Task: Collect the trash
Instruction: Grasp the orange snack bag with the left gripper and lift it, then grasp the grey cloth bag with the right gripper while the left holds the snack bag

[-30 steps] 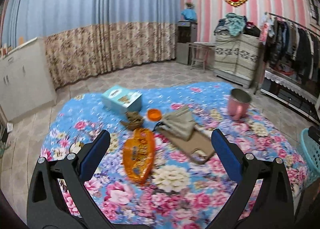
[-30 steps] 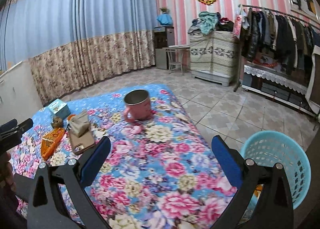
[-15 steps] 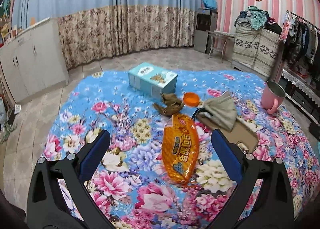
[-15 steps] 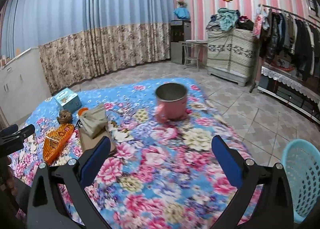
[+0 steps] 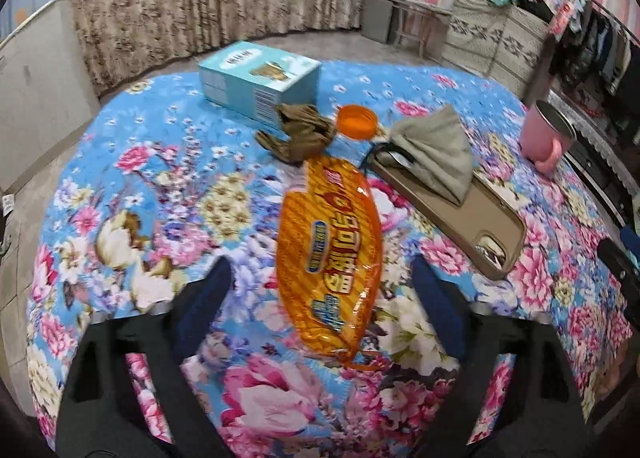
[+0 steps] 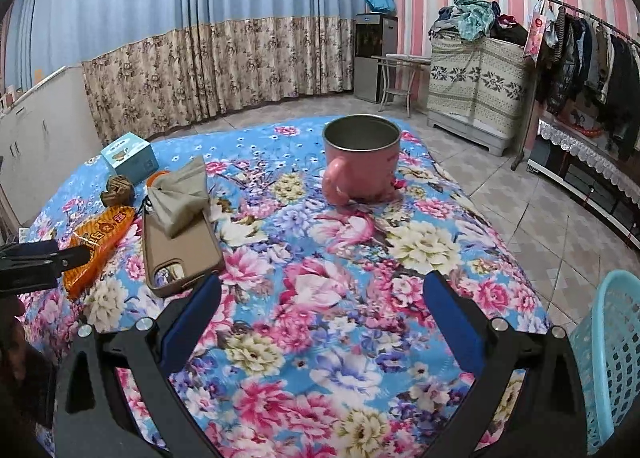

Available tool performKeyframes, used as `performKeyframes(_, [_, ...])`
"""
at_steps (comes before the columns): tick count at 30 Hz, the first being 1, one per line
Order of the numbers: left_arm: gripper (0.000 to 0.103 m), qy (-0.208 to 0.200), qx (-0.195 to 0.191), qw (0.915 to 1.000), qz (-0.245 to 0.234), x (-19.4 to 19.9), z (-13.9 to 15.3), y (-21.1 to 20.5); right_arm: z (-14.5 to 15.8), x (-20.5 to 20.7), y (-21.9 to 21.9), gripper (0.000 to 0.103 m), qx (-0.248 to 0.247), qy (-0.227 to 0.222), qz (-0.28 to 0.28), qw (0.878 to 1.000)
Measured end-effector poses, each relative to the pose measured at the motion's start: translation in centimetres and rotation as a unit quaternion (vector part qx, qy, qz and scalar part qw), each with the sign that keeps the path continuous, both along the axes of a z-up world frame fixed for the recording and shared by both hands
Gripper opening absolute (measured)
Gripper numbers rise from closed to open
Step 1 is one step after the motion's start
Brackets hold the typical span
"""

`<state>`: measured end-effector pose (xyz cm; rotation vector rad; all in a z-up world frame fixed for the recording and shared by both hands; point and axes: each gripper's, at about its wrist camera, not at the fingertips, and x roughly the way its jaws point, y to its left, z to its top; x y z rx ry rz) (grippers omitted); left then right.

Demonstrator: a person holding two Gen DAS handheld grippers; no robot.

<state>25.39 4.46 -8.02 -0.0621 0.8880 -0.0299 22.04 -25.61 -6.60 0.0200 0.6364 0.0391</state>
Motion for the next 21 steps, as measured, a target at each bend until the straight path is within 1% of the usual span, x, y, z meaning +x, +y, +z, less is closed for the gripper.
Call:
performKeyframes(1, [0.069, 0.007, 0.000, 1.0000, -0.005, 0.2, -0.3, -0.2, 0.0, 0.0, -0.1, 0.099, 0.003, 0.001, 0.001, 1.000])
performKeyframes(3, [0.052, 0.024, -0.001, 0.9996, -0.015, 0.4, -0.8, -0.4, -0.3, 0.1, -0.2, 0.099, 0.011, 0.006, 0.001, 1.000])
performKeyframes(5, [0.049, 0.036, -0.008, 0.9991, -0.020, 0.7, -1.3, -0.5, -0.6, 0.1, -0.2, 0.099, 0.012, 0.011, 0.004, 1.000])
performKeyframes(8, [0.042, 0.033, -0.018, 0.9991, -0.022, 0.5, -1.2, -0.2, -1.1, 0.2, 0.3, 0.099, 0.011, 0.018, 0.010, 1.000])
performKeyframes(10, [0.035, 0.027, -0.020, 0.9990, -0.028, 0.3, -1.1, -0.2, -1.5, 0.2, 0.6, 0.099, 0.014, 0.022, 0.014, 1.000])
performKeyframes(12, [0.033, 0.019, -0.011, 0.9993, -0.030, -0.1, -0.8, -0.2, -1.6, 0.1, 0.9, 0.099, 0.007, 0.021, 0.014, 1.000])
performKeyframes(16, [0.030, -0.001, -0.005, 0.9992, -0.039, -0.9, 0.4, 0.3, -1.7, -0.1, 1.1, 0.099, 0.004, 0.020, 0.010, 1.000])
performKeyframes(21, [0.027, -0.038, -0.018, 0.9985, -0.035, -1.9, 2.8, 1.9, -1.7, -0.3, 1.5, 0.099, -0.003, 0.021, 0.012, 1.000])
